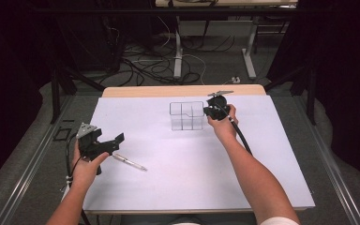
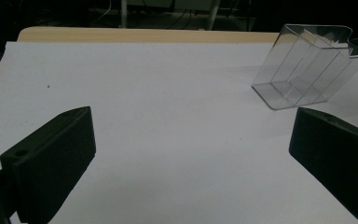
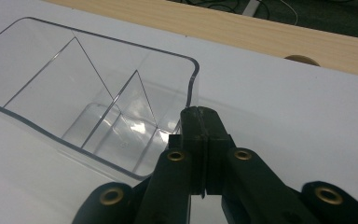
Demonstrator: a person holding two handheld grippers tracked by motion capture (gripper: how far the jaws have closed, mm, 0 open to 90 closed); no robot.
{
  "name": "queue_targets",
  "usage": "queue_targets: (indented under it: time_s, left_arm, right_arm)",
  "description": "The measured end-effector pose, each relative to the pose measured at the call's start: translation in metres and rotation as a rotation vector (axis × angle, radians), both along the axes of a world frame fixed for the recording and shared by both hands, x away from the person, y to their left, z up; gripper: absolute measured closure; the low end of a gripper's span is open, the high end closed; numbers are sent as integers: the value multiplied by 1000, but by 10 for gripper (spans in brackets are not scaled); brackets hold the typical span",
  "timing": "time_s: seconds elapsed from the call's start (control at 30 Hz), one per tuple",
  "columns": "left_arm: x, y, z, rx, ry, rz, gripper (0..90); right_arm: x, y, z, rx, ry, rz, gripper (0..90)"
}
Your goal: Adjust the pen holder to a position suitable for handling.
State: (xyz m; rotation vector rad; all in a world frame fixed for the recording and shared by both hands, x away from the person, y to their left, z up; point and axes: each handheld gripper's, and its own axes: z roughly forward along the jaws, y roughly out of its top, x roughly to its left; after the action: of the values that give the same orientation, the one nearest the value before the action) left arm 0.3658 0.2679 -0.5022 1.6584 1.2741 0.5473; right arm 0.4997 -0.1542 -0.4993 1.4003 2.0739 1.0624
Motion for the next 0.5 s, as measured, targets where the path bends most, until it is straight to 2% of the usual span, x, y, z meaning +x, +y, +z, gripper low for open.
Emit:
queue_targets:
  time_s: [0.2, 0.3, 0.5]
  left_arm:
    - [0, 0, 0, 1, -1, -1, 3]
    - [0, 0, 0, 1, -1, -1, 3]
    - [0, 1, 0, 4, -2, 2, 4]
  right_arm:
    - [-1, 7, 0, 18, 10, 4, 900]
    - [-1, 7, 0, 14, 7, 4, 900]
    - [-2, 4, 3, 39, 5, -4, 877]
